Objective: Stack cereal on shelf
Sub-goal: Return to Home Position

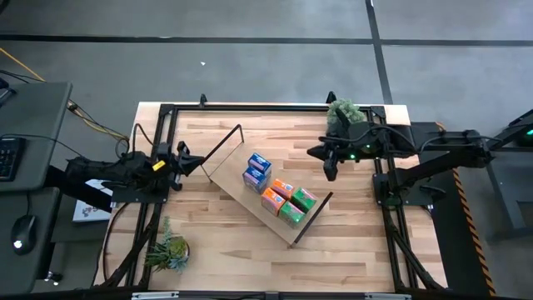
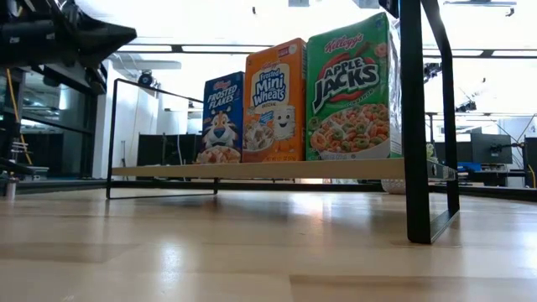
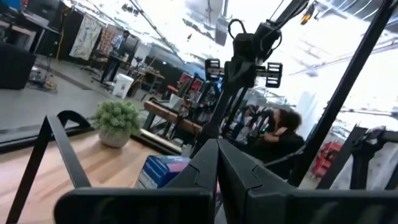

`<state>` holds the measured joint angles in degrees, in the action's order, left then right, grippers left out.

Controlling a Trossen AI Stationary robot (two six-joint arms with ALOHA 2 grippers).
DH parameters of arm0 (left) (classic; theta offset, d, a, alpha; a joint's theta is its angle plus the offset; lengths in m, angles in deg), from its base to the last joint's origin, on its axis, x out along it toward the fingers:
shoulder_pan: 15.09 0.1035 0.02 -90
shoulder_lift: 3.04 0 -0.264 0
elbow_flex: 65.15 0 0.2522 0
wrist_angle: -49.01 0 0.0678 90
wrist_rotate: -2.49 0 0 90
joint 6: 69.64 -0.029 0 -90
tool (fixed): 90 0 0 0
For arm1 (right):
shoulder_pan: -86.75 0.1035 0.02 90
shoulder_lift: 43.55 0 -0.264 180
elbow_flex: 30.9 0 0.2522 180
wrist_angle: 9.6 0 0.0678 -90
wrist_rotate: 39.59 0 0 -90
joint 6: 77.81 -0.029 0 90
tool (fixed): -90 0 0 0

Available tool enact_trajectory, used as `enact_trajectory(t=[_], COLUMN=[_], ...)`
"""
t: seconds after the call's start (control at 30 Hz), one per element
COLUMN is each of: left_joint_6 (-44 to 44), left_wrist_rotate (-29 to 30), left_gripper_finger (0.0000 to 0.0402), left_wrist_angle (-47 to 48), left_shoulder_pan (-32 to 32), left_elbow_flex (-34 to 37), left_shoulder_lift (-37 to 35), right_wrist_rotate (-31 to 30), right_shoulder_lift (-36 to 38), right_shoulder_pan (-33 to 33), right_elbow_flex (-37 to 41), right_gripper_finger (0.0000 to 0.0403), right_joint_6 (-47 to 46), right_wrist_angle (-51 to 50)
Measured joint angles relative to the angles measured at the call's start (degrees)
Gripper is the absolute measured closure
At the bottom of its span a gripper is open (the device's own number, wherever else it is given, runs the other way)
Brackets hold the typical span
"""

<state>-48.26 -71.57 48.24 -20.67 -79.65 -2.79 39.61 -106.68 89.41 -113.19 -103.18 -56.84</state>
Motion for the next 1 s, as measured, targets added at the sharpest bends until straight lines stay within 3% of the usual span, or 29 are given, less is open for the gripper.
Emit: enact_trajectory(t=[0.33, 0.7, 0.93, 1.0], left_joint_6=[-6.97, -6.99, -7.02, -7.03], left_wrist_rotate=[-0.42, -0.39, -0.39, -0.37], left_gripper_finger=[0.0401, 0.0401, 0.0399, 0.0398], left_wrist_angle=[1.35, 1.40, 1.40, 1.41], left_shoulder_pan=[-0.07, -0.07, -0.07, -0.07], left_elbow_flex=[-0.01, -0.01, -0.01, -0.01], left_shoulder_lift=[0.11, 0.11, 0.11, 0.11], right_wrist_rotate=[1.64, -0.29, 2.19, 2.49], right_shoulder_lift=[10.32, 43.97, 61.27, 63.05], right_shoulder_pan=[2.26, 3.10, 1.10, 1.09], right_elbow_flex=[1.84, 41.86, 54.70, 56.58], right_gripper_finger=[0.0403, 0.0403, 0.0403, 0.0403], right_joint_6=[5.67, 7.71, 7.45, 7.46], right_wrist_angle=[-11.86, 23.42, 27.81, 28.60])
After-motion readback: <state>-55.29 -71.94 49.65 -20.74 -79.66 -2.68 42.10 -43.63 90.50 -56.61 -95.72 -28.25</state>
